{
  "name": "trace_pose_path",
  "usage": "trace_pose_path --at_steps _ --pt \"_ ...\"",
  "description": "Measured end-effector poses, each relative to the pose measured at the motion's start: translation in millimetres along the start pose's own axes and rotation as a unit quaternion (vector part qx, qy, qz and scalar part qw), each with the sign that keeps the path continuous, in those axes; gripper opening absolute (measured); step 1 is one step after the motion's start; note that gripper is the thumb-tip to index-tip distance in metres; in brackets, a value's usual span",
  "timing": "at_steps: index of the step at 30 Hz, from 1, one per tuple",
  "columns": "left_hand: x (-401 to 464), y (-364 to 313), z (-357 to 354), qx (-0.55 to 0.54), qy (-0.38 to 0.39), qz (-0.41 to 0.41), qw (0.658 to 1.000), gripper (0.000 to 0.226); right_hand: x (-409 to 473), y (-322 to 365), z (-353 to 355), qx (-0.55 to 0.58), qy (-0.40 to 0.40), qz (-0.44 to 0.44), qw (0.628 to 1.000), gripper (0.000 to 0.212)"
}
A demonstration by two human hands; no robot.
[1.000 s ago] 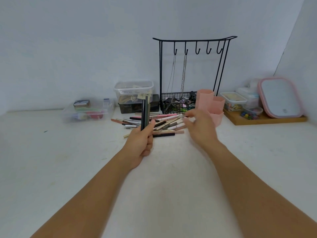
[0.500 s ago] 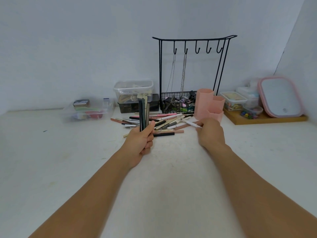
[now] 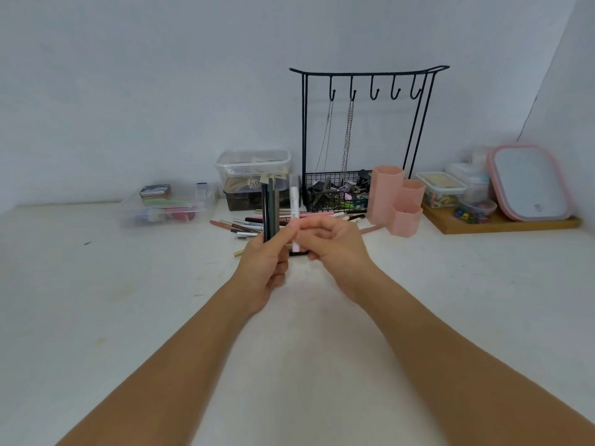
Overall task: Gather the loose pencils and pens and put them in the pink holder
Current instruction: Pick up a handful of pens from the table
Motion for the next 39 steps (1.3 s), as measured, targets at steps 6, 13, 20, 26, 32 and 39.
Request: trace_pose_path --at_steps 6,13,20,26,32,39 --pt "-2.4 1.7 -3.3 0.032 -0.012 -0.026 0.999 0.022 -10.2 -0.4 -17.2 -0.019 0.002 0.022 1.0 0.027" --pt "3.7 6.1 3.9 0.055 -0.056 -0.024 0.997 0.024 -9.6 -0.5 -11.7 -0.075 -0.035 0.038 0.996 0.031" --pt "6.4 -1.2 11.4 0.036 -0.05 -0.055 0.997 0.019 3.8 8.0 5.3 -0.151 -0.032 0.063 0.986 0.024" --pt "8.0 -6.0 25.6 0.048 -0.07 -0.05 0.995 0.019 28.8 -25.5 62.2 -0.42 -0.093 0.074 0.9 0.008" --pt "7.6 -9.1 37.9 0.02 -0.128 -0.028 0.991 0.04 30.1 -27.6 40.5 -0.458 -0.017 0.099 0.883 0.017" --pt "11.1 -10.9 41.5 0.008 -0.13 -0.043 0.991 0.036 30.5 -27.6 32.3 -0.484 0.018 0.087 0.871 0.005"
Point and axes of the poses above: each hand's wrist, its own x-axis towards the middle knuckle, its own z-axis out of the back of the hand, y = z × x, the point moved 9 cm from there along x, towards the middle knuckle, and after that the axes turned 11 degrees about -x, right-handed, at the moved point
